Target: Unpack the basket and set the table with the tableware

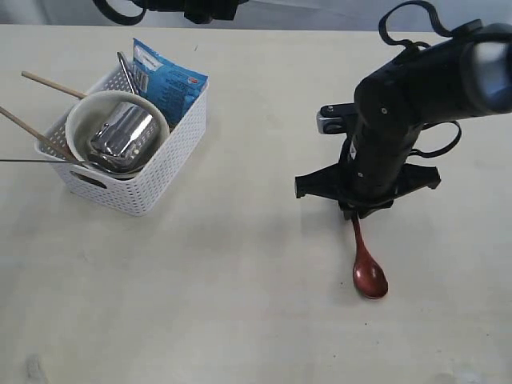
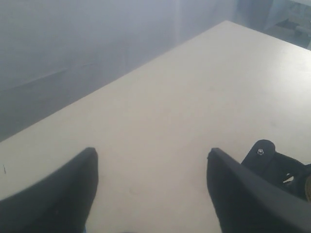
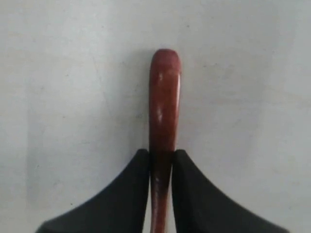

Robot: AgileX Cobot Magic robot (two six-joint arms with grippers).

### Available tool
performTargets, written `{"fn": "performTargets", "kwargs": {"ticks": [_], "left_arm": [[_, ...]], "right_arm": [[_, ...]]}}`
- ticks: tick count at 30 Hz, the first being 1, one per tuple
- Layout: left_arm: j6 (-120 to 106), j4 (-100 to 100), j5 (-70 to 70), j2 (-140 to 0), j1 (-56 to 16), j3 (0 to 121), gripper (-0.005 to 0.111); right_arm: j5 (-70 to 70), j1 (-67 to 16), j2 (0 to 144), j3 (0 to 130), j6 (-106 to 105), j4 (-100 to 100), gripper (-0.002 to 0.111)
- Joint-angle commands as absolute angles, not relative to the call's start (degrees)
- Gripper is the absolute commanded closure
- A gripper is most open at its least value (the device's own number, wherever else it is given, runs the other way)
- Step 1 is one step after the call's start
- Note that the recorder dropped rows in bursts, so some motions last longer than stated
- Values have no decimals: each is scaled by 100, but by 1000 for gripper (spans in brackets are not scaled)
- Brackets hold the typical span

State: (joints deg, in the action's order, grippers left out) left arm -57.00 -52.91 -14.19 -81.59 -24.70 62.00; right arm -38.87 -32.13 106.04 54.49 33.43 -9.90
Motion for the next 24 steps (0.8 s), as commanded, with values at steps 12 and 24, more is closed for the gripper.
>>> {"fn": "performTargets", "kwargs": {"ticks": [12,24], "left_arm": [[-5816,-5261,-1479,-8134,-2453,6172,45],[-5208,-4301,-1726,-8134,-1933,6172,45]], "right_arm": [[-4276,-3227,10021,5817,2802,-1205,54],[-4146,-3227,9573,7047,-114,-258,54]]}}
